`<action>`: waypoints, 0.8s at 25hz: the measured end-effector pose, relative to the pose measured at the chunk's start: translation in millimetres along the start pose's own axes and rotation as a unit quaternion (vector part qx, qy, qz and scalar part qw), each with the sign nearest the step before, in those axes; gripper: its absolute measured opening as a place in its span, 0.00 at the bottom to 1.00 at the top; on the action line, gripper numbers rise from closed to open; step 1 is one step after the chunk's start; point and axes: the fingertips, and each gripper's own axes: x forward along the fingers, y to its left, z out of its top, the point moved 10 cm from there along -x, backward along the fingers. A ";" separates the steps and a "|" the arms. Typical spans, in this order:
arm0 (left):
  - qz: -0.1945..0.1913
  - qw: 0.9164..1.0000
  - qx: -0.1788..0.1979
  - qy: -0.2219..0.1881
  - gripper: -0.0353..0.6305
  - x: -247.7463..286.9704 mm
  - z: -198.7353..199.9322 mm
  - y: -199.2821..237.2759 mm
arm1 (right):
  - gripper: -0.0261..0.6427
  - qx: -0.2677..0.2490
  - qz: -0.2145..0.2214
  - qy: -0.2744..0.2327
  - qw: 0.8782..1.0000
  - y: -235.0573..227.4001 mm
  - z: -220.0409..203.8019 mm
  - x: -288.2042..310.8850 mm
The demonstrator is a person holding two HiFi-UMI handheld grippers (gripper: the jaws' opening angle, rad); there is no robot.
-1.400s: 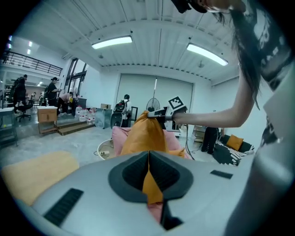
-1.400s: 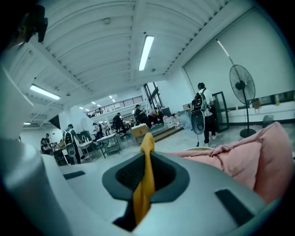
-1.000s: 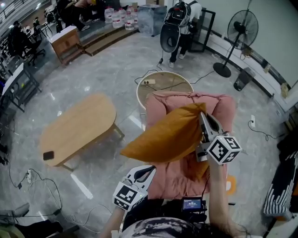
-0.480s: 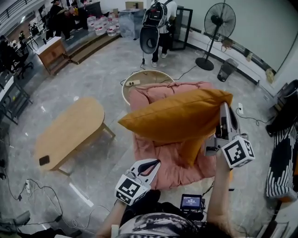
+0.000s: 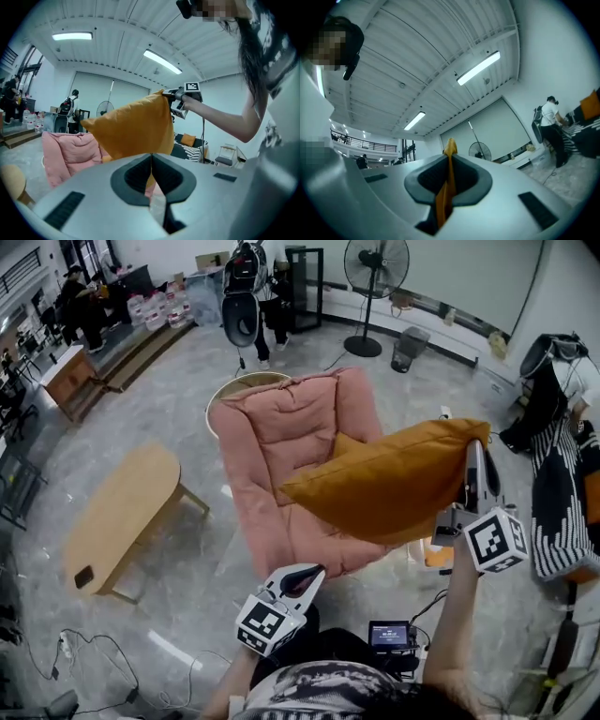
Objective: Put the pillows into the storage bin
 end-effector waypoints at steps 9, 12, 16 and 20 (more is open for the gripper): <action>-0.076 0.997 0.026 0.005 0.07 39.2 4.3 -84.6 | 0.06 -0.038 -0.131 0.037 0.990 -98.8 27.1 -140.0; -0.113 0.993 0.039 0.006 0.07 56.7 9.3 -105.0 | 0.06 -0.031 -0.178 0.030 0.983 -125.7 35.7 -181.9; -0.156 0.987 0.048 0.016 0.07 85.4 11.8 -128.7 | 0.06 -0.028 -0.222 0.030 0.974 -155.6 40.2 -220.4; -0.190 0.980 0.060 0.029 0.07 108.6 17.0 -138.7 | 0.06 -0.022 -0.250 0.036 0.967 -171.0 35.9 -245.8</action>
